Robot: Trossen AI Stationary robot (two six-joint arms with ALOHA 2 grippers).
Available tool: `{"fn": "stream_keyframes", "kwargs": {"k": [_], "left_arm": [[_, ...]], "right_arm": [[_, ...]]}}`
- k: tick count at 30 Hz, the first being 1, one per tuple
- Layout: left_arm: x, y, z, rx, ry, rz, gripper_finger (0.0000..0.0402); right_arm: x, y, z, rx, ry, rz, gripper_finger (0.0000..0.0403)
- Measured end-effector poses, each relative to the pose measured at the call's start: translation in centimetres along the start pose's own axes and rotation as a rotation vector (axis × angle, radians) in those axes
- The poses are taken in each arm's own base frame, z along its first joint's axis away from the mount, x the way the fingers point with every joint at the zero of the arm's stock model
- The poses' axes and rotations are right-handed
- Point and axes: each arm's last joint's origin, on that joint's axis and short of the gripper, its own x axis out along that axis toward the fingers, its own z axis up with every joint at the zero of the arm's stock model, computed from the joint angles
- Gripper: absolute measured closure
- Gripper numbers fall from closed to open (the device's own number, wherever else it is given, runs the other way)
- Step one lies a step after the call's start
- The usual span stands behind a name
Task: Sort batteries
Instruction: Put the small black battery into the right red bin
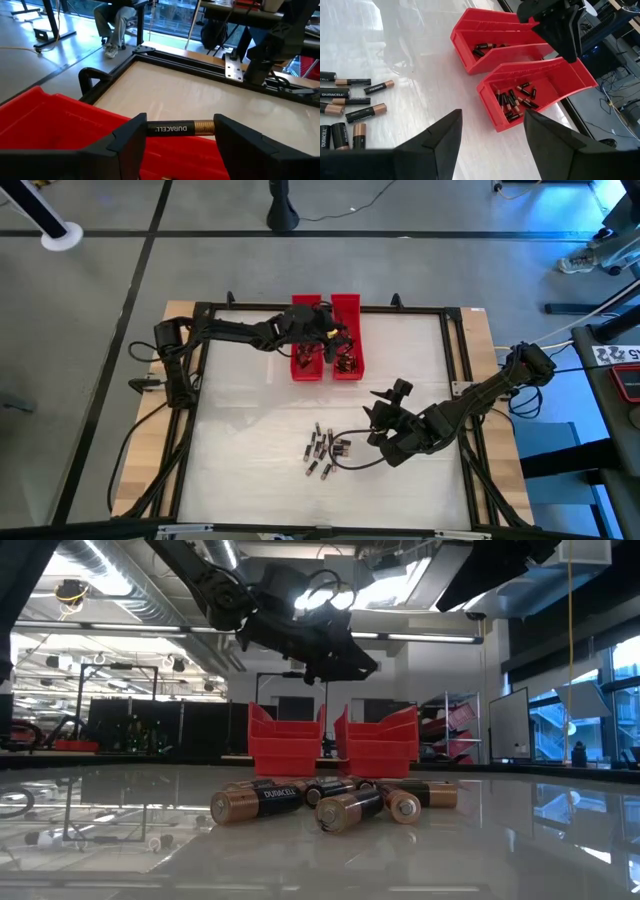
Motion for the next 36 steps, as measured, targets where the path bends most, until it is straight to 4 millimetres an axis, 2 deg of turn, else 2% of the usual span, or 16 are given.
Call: {"fn": "stream_keyframes", "kwargs": {"k": [10, 16, 22, 28, 36], "left_arm": [[0.0, 0.0, -0.1, -0.001, 0.014, 0.001, 0.0144], [-1.5, -1.0, -0.4, 0.073, 0.186, -0.102, 0.0142], [-4.7, -5.5, -0.8, 0.222, 0.445, -0.258, 0.0148], [-6.5, -11.3, -3.2, 0.327, 0.604, -0.397, 0.0148], [-8.3, -16.7, -6.2, 0.283, 0.649, -0.279, 0.0149]], "right_arm": [[0.0, 0.0, 0.0, 0.000, 0.002, 0.002, 0.0189], [0.0, 0.0, 0.0, -0.002, 0.005, 0.004, 0.0189], [0.0, 0.0, -0.1, -0.008, 0.017, 0.014, 0.0189], [0.0, 0.0, -0.1, -0.007, 0.017, 0.014, 0.0189], [0.0, 0.0, 0.0, 0.000, 0.012, 0.016, 0.0189]]}}
